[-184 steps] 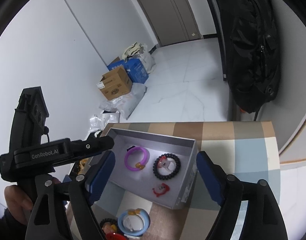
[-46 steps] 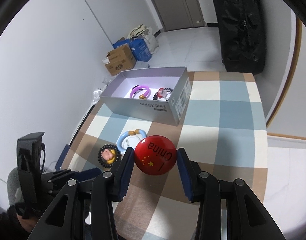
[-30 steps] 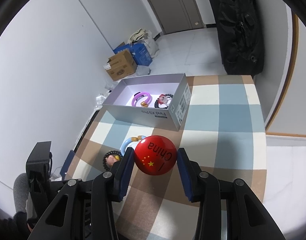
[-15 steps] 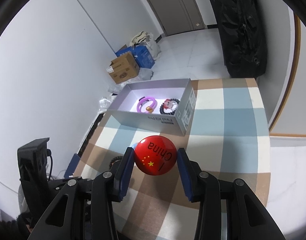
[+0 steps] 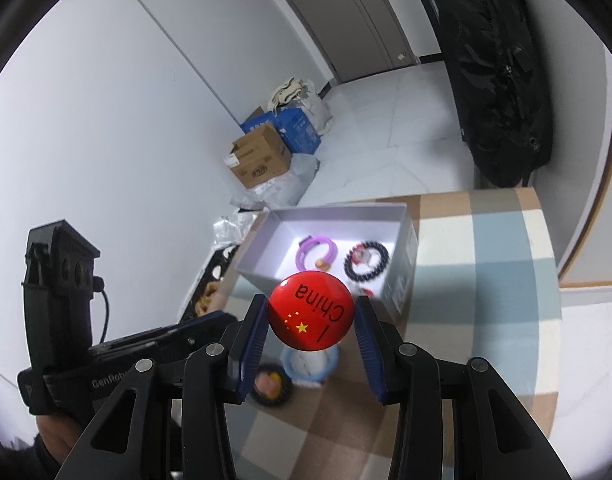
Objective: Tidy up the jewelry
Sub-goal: 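Carry the red ball and small charm over the silver box with both grippers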
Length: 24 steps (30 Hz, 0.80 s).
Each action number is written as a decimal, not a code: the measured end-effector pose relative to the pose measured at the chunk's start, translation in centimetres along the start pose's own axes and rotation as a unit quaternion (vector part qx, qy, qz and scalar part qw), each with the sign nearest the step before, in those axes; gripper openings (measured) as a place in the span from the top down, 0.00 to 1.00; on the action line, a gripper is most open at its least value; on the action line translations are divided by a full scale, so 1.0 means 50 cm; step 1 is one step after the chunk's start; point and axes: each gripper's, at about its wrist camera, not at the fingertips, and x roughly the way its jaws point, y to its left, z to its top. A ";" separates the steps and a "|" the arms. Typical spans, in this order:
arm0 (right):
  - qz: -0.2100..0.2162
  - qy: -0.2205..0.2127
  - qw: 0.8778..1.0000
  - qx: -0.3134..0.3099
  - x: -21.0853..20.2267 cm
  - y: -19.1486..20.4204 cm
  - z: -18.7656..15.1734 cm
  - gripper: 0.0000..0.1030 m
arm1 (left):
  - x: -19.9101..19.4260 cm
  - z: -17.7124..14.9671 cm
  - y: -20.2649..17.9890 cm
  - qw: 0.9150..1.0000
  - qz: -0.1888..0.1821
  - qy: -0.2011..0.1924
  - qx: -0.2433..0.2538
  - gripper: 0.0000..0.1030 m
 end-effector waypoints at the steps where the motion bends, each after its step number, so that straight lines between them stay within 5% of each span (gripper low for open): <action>1: 0.001 -0.001 1.000 0.000 0.003 0.002 0.006 0.59 | 0.003 0.010 -0.001 1.000 0.002 -0.001 0.002 0.88; 11: 0.002 0.016 1.000 0.017 0.071 -0.017 0.065 0.59 | 0.060 0.089 0.026 1.000 -0.006 0.009 0.002 0.88; 24: -0.011 0.040 0.999 0.022 0.136 -0.050 0.080 0.59 | 0.110 0.105 0.037 1.000 0.001 0.028 0.006 0.88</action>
